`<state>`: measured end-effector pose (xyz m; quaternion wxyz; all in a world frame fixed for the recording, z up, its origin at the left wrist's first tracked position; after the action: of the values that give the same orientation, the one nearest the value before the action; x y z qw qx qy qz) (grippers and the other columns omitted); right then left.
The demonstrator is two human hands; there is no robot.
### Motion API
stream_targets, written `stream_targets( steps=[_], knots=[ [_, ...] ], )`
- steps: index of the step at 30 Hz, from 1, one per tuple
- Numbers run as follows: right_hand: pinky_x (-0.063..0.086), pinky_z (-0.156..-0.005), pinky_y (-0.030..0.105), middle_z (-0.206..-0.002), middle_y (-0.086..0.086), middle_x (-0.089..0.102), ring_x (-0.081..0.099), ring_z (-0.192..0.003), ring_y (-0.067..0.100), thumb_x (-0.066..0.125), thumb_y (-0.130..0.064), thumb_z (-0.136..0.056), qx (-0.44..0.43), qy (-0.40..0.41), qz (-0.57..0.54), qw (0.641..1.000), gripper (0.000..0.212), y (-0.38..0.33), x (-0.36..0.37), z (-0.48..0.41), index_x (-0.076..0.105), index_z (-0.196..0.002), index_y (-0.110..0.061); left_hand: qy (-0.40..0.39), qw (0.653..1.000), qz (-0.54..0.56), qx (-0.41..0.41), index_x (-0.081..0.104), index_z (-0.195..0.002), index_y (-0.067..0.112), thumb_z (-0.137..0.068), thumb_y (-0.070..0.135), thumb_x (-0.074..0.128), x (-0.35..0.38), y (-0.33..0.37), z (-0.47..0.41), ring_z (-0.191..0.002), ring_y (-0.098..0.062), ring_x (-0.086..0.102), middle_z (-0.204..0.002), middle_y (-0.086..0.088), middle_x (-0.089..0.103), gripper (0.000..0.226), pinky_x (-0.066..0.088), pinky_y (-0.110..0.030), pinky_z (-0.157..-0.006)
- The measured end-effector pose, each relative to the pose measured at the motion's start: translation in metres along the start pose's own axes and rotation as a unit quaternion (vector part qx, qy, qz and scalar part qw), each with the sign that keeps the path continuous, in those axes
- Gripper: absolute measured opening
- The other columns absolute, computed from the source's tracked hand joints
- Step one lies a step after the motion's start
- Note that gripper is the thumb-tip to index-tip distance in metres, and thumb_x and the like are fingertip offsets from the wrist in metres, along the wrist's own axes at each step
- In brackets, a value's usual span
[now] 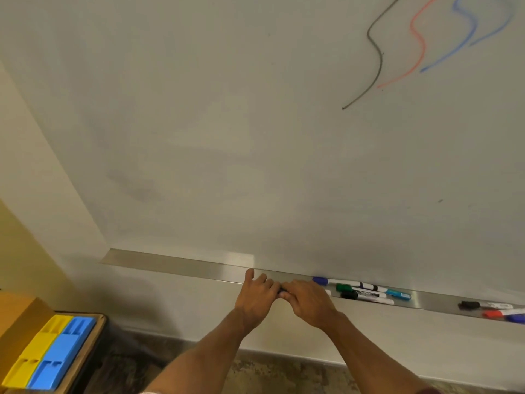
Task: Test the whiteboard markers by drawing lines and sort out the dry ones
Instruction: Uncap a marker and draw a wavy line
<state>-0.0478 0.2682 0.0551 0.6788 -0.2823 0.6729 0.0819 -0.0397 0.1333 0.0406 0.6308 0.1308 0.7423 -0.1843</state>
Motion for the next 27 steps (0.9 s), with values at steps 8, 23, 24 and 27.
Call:
stream_targets(
  steps=[8, 23, 24, 27],
  knots=[
    [0.048, -0.074, 0.020, -0.108, -0.007, 0.063, 0.061, -0.091, 0.011, 0.028, -0.063, -0.092, 0.044, 0.049, -0.025, 0.998, 0.055, -0.009, -0.025, 0.014, 0.049, -0.125, -0.024, 0.102, 0.993, 0.021, -0.049, 0.065, -0.079, 0.028, -0.068, 0.030, 0.087, -0.026, 0.000, 0.009, -0.073, -0.014, 0.064, -0.077, 0.010, 0.069, 0.024, 0.029, -0.039, -0.080],
    [0.053, -0.070, 0.036, -0.096, 0.008, 0.063, 0.059, -0.080, 0.021, 0.045, -0.006, -0.089, -0.065, 0.263, -0.058, 0.961, 0.039, -0.025, -0.135, -0.021, 0.054, -0.127, -0.010, 0.251, 0.961, -0.020, -0.116, 0.041, -0.148, 0.028, -0.101, 0.048, 0.032, -0.130, -0.046, -0.025, -0.146, -0.029, 0.025, -0.159, -0.004, 0.026, 0.052, 0.021, -0.057, -0.111],
    [0.054, -0.070, 0.035, -0.095, 0.008, 0.063, 0.060, -0.080, 0.021, 0.046, -0.006, -0.090, -0.076, 0.285, -0.057, 0.954, 0.039, -0.028, -0.152, -0.028, 0.053, -0.128, -0.009, 0.272, 0.955, -0.021, -0.115, 0.039, -0.149, 0.028, -0.101, 0.048, 0.033, -0.148, -0.052, -0.034, -0.147, -0.029, 0.022, -0.160, -0.004, 0.024, 0.052, 0.020, -0.057, -0.112],
    [0.053, -0.073, 0.029, -0.101, 0.009, 0.065, 0.062, -0.084, 0.021, 0.049, -0.008, -0.092, -0.099, 0.354, -0.056, 0.928, 0.037, -0.046, -0.205, -0.046, 0.052, -0.129, -0.008, 0.330, 0.937, -0.028, -0.110, 0.034, -0.151, 0.027, -0.102, 0.048, 0.034, -0.203, -0.072, -0.057, -0.148, -0.029, 0.018, -0.161, -0.005, 0.021, 0.053, 0.018, -0.059, -0.114]
  ],
)
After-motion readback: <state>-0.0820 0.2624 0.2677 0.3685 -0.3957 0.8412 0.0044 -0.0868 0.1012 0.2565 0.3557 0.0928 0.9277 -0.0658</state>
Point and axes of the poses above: each hand's wrist, its own z-axis away from the middle knuckle, its own x-axis out of the palm, y = z × x, the point moved 4 cm from there along -z, towards the middle knuckle
